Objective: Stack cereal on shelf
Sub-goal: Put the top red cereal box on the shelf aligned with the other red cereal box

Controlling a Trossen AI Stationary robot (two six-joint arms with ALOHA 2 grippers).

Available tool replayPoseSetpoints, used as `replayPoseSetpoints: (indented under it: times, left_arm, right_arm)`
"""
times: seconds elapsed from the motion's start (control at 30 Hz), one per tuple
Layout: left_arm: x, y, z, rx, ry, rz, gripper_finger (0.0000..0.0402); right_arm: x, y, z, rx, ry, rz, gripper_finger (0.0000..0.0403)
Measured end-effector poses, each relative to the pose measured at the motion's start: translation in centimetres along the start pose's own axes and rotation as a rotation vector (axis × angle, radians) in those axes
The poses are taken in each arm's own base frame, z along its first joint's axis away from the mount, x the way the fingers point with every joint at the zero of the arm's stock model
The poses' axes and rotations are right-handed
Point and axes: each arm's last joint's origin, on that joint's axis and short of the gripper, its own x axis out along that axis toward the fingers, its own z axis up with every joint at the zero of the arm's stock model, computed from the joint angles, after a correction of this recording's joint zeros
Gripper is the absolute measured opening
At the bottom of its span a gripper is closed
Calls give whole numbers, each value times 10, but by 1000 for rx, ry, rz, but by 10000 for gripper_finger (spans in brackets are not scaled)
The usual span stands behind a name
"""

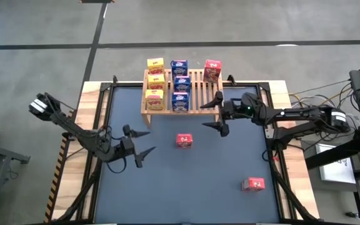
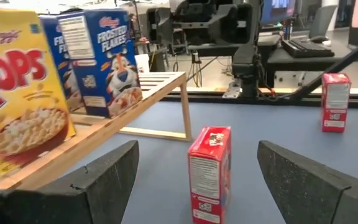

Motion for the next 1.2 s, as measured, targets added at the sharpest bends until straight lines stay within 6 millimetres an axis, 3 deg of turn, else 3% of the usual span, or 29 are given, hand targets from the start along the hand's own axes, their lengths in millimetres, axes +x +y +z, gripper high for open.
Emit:
replayPoseSetpoints:
  times: [0.3, 1.2]
  left_arm:
    - [-5, 12, 2, -63, -46, 9, 311]
    - [-5, 13, 2, -67, -42, 75, 311]
  right_arm:
    - [7, -4, 7, -31, -17, 1, 345]
    - [8, -5, 9, 0, -17, 1, 345]
